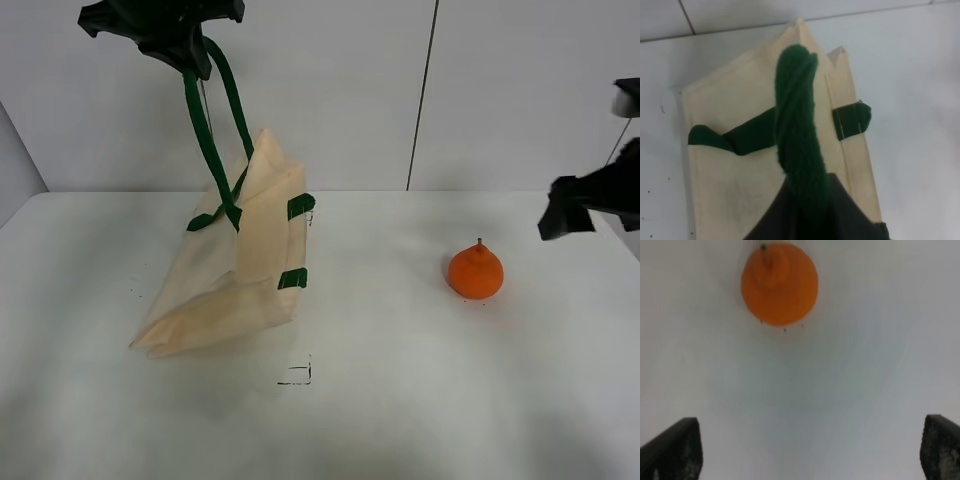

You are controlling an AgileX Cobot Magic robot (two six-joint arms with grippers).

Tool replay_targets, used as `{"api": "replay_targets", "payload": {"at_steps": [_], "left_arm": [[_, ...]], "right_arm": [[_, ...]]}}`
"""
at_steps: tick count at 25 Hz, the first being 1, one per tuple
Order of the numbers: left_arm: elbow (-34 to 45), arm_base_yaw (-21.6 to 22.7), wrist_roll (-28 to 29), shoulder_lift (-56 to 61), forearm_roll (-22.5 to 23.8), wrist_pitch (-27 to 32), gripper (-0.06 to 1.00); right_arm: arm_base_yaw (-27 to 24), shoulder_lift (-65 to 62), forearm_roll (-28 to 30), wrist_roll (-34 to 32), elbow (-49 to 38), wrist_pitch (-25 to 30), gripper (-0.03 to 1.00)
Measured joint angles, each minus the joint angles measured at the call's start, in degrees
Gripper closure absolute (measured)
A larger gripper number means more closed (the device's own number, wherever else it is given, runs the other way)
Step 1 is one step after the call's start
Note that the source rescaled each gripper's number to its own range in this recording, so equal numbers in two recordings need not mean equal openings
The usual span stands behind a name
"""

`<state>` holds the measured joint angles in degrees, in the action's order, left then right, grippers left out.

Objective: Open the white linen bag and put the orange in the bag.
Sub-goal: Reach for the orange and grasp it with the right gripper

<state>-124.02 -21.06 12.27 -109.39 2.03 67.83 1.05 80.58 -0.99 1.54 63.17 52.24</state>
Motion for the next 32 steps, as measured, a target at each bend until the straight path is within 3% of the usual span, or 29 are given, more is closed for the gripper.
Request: {"api": "replay_targets", "payload": {"at_steps": [5,8,15,20,26,28,32], "left_arm": [[0.7,-0.2,-0.3,0.4,-0.5,0.0,0.94],[0.7,-0.2,-0.3,0.5,-0.5,0.0,0.94],[0.7,-0.2,-0.4,0.5,-0.6,0.0,0.94],[0.7,-0.2,-0.4,0.5,-0.6,0.0,0.94],[0.7,-0.2,-0.4,0.5,-0.6,0.0,0.94],[0.7,-0.2,-0.4,0.5,-0.6,0.0,0.94],[0.7,-0.2,-0.4,0.5,-0.6,0.0,0.94]], "right_arm": [[0.0,18.5,-3.0,2.7,14.2,0.7,-0.03],[0.0,26.3,-3.5,2.9,17.9,0.9,-0.03],[0.0,37.6,-5.8,5.2,18.2,-2.6,-0.03],[0.0,39.8,-6.5,5.9,18.2,-7.4,-0.03],[0.0,41.5,-7.4,7.6,18.3,-8.6,-0.01],[0.0,41.5,-8.2,7.7,18.3,-9.1,0.14],[0.0,41.3,-10.1,7.7,18.3,-9.2,0.82]]}}
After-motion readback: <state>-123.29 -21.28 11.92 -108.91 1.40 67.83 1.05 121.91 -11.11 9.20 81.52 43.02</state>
